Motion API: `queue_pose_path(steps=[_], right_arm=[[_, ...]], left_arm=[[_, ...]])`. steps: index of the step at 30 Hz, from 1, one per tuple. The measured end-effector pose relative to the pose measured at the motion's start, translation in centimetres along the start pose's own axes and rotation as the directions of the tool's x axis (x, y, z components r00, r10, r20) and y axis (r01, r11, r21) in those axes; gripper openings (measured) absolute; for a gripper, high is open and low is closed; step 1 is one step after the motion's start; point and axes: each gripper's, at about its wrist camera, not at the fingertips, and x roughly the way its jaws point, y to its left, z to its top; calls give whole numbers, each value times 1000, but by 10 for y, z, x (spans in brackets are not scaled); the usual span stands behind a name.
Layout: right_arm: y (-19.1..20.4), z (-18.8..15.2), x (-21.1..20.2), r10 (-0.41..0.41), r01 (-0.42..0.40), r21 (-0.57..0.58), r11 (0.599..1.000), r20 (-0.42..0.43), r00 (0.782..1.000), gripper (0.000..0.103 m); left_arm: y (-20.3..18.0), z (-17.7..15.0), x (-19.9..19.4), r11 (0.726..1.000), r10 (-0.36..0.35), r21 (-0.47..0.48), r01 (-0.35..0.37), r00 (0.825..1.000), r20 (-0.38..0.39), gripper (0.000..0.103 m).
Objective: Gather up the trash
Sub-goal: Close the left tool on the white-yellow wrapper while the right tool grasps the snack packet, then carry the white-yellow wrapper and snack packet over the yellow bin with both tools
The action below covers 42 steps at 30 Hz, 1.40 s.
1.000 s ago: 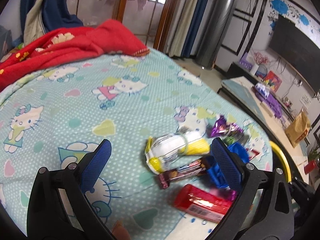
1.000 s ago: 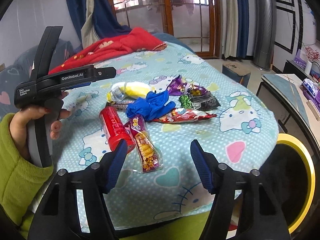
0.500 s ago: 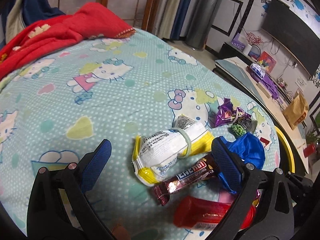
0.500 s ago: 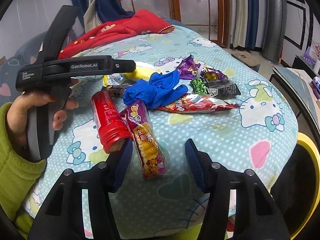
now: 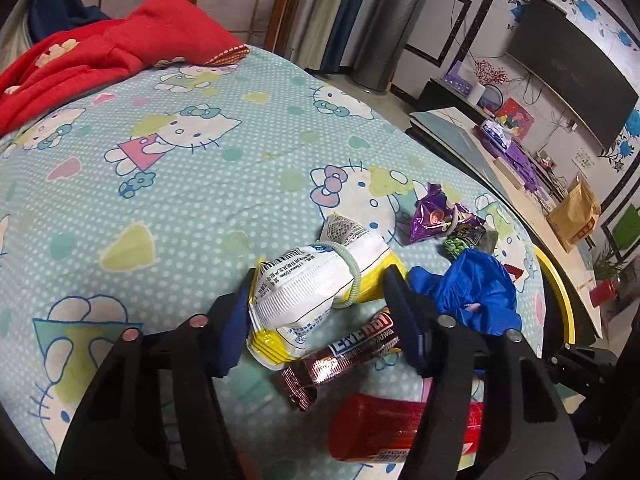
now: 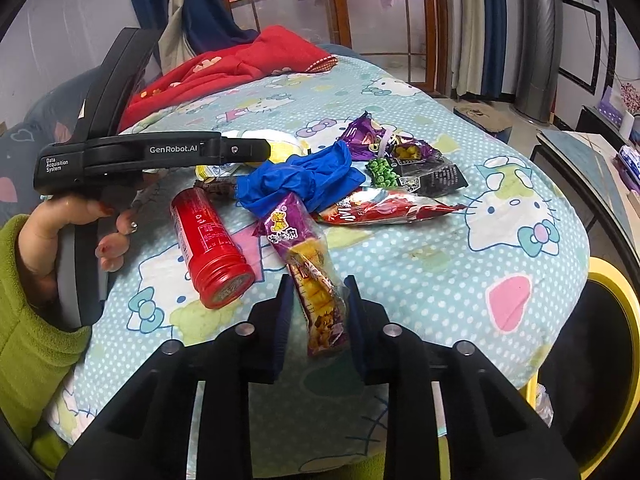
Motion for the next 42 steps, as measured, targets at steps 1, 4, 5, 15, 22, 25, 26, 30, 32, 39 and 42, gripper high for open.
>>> queue_pose_path(steps=[1, 4, 5, 15, 22, 25, 26, 30, 32, 39, 42], right_arm=[[0, -1, -1, 0, 0, 1, 1000, 2, 1000, 19], [-1, -3, -5, 2, -2, 2, 1000, 6, 1000, 18], [-1, -3, -7, 5, -5, 2, 1000, 9, 1000, 17], [3, -3, -24, 17, -17, -26, 1000, 27, 999, 17], [-7, -13, -23, -22, 22, 1, 1000, -74, 997, 17], [-11, -18, -26, -35, 36, 9, 999, -90, 995, 17], [-13, -20, -29, -41, 42, 7, 999, -92, 995, 17], [-18, -24, -40, -58, 60, 23, 998, -76, 995, 17], [-23, -24, -46, -65, 67, 36, 997, -57, 996, 17], [-42, -18, -78, -102, 98, 86, 991, 33, 994, 17], [-51, -16, -88, -118, 111, 107, 988, 60, 991, 17]], left_arm=[[0, 0, -1, 1000, -1, -1, 1, 1000, 3, 50], [1, -1, -6, 1000, -2, -12, 2, 1000, 20, 46], [2, -2, -9, 1000, -5, -18, 6, 999, 31, 45], [12, 0, -41, 997, -16, -69, 24, 993, 118, 43], [-6, 2, -60, 998, -55, -28, 60, 988, 141, 43], [-23, 0, -66, 996, -84, 11, 84, 986, 145, 43], [-30, -1, -67, 995, -102, 22, 100, 985, 141, 43], [-54, -5, -71, 989, -136, 70, 128, 981, 138, 43], [-63, -6, -72, 987, -150, 86, 139, 978, 143, 43], [-92, -9, -72, 978, -182, 129, 164, 973, 141, 42], [-104, -11, -71, 973, -196, 151, 176, 971, 135, 42]])
